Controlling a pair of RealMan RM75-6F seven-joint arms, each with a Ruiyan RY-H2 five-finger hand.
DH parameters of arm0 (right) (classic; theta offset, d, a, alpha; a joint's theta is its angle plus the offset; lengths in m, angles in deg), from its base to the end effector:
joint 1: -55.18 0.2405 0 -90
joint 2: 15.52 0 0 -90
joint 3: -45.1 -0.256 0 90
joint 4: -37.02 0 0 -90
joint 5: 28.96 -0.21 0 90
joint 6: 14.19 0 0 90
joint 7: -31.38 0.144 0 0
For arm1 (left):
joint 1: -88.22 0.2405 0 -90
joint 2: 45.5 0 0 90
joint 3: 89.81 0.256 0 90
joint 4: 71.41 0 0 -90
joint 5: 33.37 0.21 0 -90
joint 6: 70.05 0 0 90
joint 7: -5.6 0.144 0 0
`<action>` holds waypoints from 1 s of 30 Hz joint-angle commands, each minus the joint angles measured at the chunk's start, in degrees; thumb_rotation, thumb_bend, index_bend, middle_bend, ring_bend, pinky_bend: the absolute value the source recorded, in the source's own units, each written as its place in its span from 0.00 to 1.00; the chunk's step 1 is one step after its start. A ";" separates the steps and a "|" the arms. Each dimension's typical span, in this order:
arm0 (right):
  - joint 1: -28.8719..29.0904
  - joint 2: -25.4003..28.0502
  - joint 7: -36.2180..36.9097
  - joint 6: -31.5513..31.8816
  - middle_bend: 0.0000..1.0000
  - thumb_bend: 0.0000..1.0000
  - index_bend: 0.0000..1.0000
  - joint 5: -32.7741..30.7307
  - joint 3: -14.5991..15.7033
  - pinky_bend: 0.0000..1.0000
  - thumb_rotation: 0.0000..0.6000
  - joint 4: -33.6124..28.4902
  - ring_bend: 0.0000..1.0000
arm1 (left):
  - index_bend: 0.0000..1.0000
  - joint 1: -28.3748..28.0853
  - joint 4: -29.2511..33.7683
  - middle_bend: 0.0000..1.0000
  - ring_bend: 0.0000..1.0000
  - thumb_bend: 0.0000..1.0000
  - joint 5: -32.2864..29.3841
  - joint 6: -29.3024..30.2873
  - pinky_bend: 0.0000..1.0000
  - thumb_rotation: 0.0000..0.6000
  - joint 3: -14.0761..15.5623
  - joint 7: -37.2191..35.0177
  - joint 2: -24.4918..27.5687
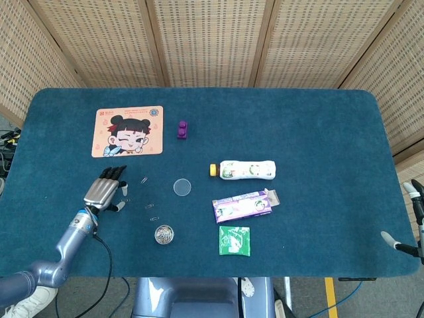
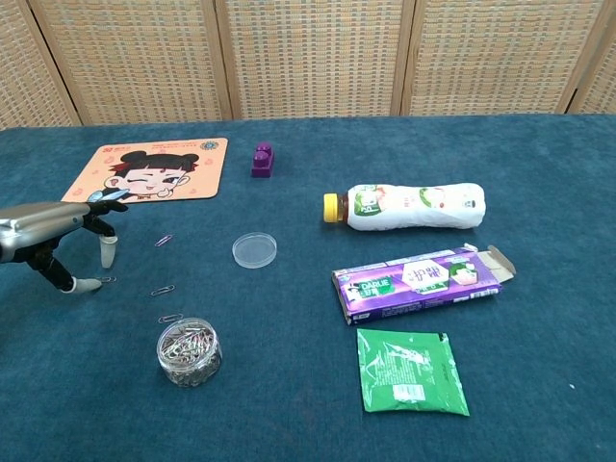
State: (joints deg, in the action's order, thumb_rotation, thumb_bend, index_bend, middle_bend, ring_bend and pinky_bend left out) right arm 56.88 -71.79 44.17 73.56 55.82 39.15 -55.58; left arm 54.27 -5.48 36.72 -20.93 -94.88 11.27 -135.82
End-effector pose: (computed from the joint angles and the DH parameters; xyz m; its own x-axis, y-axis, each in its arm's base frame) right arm -0.3217 -0.1745 0.2181 0.3077 0.0911 0.9471 -0.9514 0.0412 0.3051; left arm -0.2723 0.3342 -0.0144 0.4761 0.3764 0.7948 0.8794 -0.2092 -0.4277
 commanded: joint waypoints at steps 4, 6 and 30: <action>0.00 0.03 0.08 -0.01 0.00 0.00 0.00 0.03 0.01 0.00 1.00 0.03 0.00 | 0.53 0.01 0.54 0.00 0.00 0.31 -0.65 -0.44 0.00 1.00 0.02 0.62 0.09; -0.01 0.05 0.14 0.00 0.00 0.00 0.00 0.04 0.03 0.00 1.00 0.05 0.00 | 0.53 -0.16 0.52 0.00 0.00 0.31 -1.00 -0.73 0.00 1.00 -0.04 1.16 -0.11; 0.05 0.16 0.66 -0.18 0.00 0.00 0.00 -0.01 0.03 0.00 1.00 0.27 0.00 | 0.68 -0.66 0.85 0.00 0.00 0.43 -2.16 -1.14 0.00 1.00 0.21 4.18 -0.95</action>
State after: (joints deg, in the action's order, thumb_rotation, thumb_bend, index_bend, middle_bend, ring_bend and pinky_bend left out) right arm 56.93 -71.63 44.83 73.39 55.81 39.18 -55.32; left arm 53.64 -4.61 34.54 -22.09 -94.70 15.35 -136.73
